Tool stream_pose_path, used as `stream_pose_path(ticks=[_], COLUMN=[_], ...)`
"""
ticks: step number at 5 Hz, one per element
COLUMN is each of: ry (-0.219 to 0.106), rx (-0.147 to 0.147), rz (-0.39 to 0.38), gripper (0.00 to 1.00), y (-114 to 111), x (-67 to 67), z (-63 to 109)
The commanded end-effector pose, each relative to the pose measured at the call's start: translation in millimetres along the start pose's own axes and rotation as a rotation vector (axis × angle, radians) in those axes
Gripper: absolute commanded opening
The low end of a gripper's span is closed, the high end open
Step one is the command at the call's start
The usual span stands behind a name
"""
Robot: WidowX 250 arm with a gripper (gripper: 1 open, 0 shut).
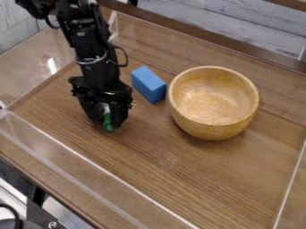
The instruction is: Put the green marker in the brown bowl
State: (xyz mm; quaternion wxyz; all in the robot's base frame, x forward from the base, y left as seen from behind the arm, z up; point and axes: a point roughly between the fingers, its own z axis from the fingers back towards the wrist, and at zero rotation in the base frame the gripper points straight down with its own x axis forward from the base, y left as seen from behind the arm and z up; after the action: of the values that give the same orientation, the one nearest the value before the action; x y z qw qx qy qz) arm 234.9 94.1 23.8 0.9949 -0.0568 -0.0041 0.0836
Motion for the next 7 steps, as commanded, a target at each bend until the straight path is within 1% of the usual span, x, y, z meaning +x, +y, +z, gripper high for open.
stream_pose_path(ticks=[1,7], ry=[-0.043,-0.002], rx=[0.010,0.024], rz=[-0.018,-0.105], gripper=[0.00,0.00], y=[1.8,-9.5], x=[10.4,11.2], z=[10.2,37.7])
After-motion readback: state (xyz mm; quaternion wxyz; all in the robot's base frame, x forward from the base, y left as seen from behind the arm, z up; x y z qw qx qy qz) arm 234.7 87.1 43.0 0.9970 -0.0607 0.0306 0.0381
